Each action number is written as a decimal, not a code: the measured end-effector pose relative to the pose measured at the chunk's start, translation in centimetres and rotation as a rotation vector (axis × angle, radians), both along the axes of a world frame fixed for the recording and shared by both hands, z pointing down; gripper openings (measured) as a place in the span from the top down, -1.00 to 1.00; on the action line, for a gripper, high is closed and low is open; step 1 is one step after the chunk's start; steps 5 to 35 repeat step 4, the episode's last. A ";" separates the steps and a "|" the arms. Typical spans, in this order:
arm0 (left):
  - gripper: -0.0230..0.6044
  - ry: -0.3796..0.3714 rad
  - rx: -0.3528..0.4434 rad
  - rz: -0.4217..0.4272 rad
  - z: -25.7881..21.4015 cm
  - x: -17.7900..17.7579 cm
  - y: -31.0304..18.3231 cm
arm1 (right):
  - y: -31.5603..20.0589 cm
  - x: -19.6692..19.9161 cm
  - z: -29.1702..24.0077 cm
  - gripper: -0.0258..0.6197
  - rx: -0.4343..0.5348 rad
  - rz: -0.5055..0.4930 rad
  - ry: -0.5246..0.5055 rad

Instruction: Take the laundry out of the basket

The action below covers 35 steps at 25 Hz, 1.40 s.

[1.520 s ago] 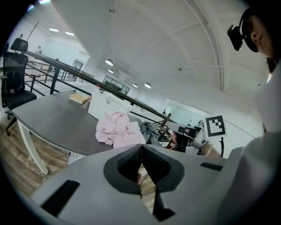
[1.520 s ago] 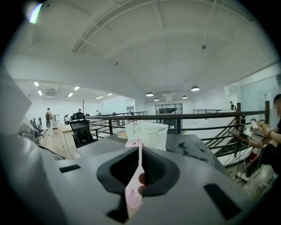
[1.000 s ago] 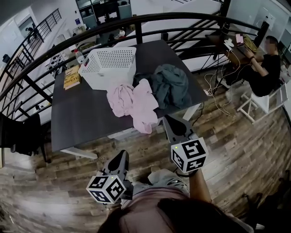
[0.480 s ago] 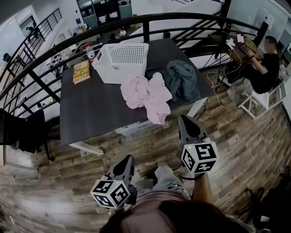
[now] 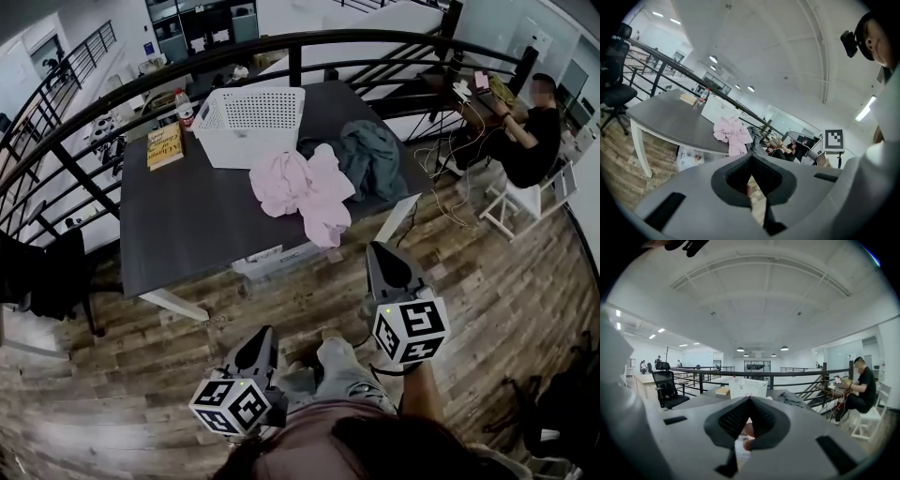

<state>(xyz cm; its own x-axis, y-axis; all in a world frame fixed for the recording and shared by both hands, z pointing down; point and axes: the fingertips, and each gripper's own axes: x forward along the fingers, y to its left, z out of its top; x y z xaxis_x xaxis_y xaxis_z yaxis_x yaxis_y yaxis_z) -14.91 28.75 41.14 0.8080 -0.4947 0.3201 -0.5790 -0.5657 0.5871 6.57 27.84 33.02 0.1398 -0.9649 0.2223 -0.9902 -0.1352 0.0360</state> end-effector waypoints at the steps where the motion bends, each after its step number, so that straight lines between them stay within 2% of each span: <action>1: 0.93 0.012 0.000 -0.001 0.1 -0.5 0.0 | 0.1 -0.4 0.1 0.87 -0.003 0.001 0.007; 4: 0.94 0.049 0.005 0.016 0.2 -1.8 -0.2 | 0.1 -1.4 0.5 0.87 -0.014 0.003 0.028; 35: 0.94 0.049 0.005 0.016 0.2 -1.8 -0.2 | 0.1 -1.4 0.5 0.87 -0.014 0.003 0.028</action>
